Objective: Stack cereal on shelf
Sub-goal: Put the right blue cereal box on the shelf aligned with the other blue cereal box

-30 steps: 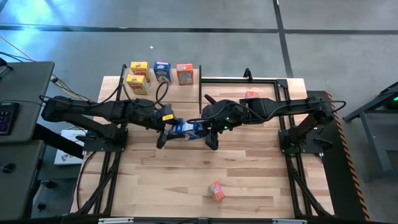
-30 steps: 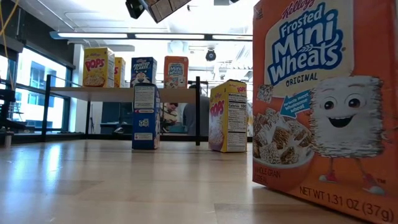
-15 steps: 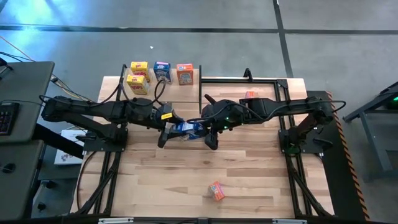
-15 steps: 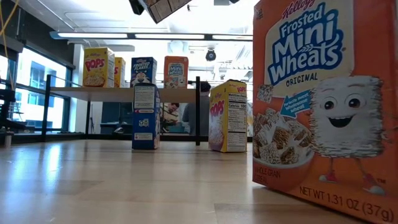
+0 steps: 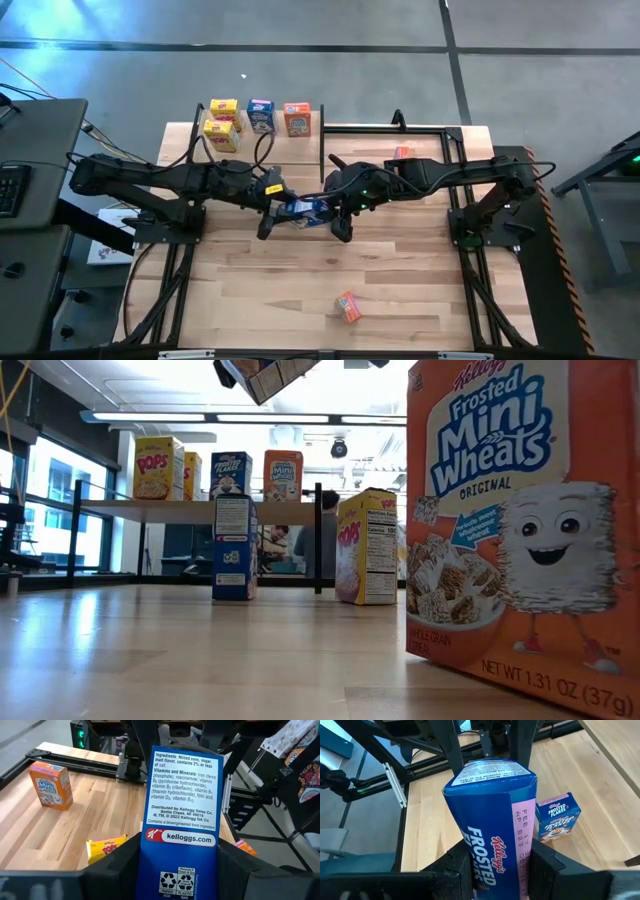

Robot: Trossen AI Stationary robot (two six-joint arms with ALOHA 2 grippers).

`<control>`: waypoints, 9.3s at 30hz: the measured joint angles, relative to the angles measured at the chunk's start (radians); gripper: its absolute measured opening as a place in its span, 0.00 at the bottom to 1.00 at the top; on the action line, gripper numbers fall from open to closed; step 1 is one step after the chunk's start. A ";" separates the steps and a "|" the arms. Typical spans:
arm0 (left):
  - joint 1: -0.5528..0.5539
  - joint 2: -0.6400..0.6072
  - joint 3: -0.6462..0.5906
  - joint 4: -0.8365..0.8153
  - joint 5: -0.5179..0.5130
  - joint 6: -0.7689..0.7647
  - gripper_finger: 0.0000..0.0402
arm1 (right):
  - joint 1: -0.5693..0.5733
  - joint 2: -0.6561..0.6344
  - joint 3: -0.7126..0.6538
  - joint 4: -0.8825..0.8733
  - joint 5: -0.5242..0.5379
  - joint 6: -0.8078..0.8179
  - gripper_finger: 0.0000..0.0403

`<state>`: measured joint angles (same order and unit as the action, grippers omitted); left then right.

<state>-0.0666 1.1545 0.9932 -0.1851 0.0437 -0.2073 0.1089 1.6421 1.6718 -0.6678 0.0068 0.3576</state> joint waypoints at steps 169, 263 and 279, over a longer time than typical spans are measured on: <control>0.301 -0.303 -0.690 0.803 -0.519 0.271 0.45 | 0.045 -1.485 -1.663 0.814 -0.086 -0.104 0.62; 0.422 -0.496 -0.689 0.809 -0.410 0.343 0.57 | 0.045 -1.485 -1.663 0.813 -0.086 -0.104 0.62; 0.198 -0.569 -0.689 0.817 -0.314 0.464 0.57 | 0.045 -1.485 -1.663 0.807 -0.086 -0.104 0.62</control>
<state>0.1312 0.5858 0.3042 0.6323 -0.2701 0.2567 0.1534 0.1567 0.0086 0.1392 -0.0788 0.2537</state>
